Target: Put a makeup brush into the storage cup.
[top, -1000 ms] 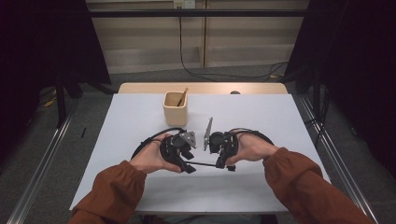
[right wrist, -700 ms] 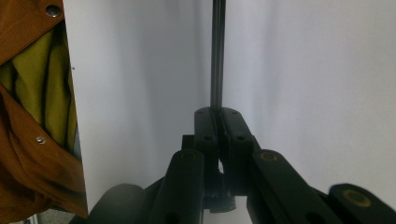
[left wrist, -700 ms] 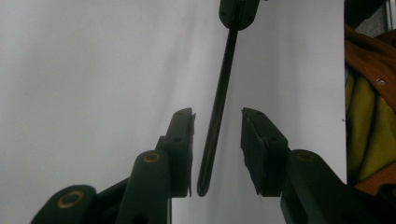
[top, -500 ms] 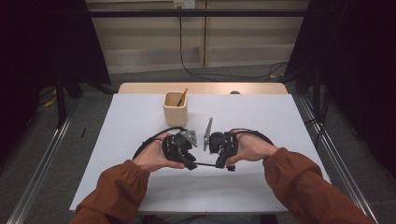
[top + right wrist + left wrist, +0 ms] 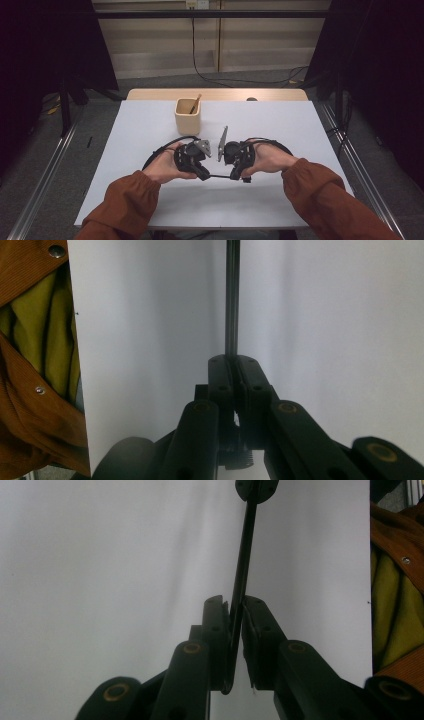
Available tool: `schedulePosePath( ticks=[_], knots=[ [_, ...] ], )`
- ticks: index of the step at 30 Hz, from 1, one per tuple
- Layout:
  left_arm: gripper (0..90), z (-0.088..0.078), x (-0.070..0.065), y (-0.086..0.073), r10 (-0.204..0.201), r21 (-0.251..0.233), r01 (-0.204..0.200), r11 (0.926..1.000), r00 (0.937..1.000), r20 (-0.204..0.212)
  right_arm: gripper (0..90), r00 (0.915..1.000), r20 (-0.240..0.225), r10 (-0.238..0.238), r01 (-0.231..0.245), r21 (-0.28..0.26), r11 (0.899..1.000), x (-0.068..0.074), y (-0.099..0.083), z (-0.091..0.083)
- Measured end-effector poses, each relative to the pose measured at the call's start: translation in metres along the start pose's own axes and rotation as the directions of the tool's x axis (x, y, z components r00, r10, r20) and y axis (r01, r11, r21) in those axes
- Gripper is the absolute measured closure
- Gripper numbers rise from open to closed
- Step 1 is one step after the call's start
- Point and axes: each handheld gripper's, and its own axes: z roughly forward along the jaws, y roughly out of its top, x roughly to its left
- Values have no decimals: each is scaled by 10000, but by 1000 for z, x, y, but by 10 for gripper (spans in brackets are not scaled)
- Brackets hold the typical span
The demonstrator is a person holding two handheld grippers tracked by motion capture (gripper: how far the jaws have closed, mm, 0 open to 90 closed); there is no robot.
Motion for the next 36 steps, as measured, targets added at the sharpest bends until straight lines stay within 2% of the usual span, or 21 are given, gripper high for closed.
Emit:
schedulePosePath(
  ticks=[6,8,14,22,26,30,36],
  knots=[
    [831,0,-1,0,194,-13,-194,9998,9998,-8,860,9999,121,-64,65,-93,9999,0,-1,0],
    [842,0,-1,0,232,44,-232,9997,9996,168,855,9996,201,-188,189,-90,9998,0,-2,-1],
    [856,0,-1,0,333,1,-333,9994,9990,291,839,9999,97,-126,129,-253,9996,-2,-4,-2],
    [857,-1,0,-1,190,-177,-182,9997,9988,462,766,9999,-56,140,-143,-596,9981,-4,-7,-2],
    [857,-1,1,-1,103,-256,-91,9996,9989,458,673,9995,-241,187,-203,-691,9974,-4,-9,-1],
    [857,-1,2,-2,39,-303,-24,9995,9988,488,517,9981,-381,488,-521,-921,9944,-5,-11,-2],
    [857,-1,3,-2,-32,-343,49,9994,9988,482,297,9981,-330,522,-563,-1395,9886,-7,-13,-1]
  ],
)
